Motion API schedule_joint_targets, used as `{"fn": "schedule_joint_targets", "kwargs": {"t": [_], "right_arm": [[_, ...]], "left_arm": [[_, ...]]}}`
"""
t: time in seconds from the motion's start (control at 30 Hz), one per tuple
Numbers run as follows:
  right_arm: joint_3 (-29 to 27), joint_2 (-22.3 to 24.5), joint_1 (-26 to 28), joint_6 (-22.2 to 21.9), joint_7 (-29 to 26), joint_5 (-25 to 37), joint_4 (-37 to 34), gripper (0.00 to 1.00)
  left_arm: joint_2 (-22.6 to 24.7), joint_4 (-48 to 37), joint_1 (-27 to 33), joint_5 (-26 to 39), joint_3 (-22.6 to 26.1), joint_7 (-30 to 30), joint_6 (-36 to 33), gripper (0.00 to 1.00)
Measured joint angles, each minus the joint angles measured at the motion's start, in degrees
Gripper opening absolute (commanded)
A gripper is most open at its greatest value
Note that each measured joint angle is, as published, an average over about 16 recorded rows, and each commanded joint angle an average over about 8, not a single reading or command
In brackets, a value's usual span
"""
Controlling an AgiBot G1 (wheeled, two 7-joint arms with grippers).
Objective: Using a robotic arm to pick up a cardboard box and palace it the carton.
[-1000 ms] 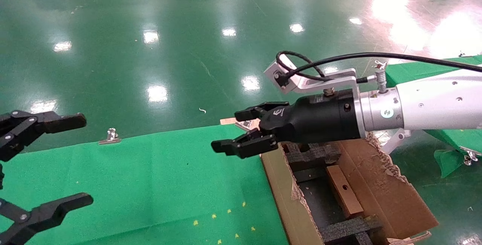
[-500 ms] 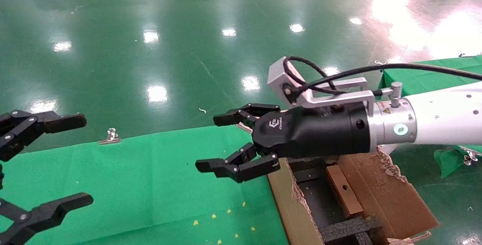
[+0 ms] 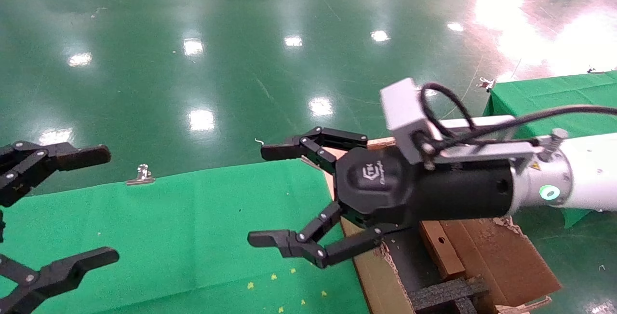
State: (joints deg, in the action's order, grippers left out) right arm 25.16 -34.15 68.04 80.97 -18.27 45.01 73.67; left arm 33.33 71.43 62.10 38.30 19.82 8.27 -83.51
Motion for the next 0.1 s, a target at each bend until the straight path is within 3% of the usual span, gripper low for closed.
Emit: {"fn": "schedule_joint_targets", "kwargs": {"t": [0.1], "right_arm": [[-1.7,-0.2,-1.2,0.9,1.4,-0.6,0.0,1.00]], "left_arm": [[0.0,0.0,0.0,0.0,0.0,0.0,0.0,1.00]]}}
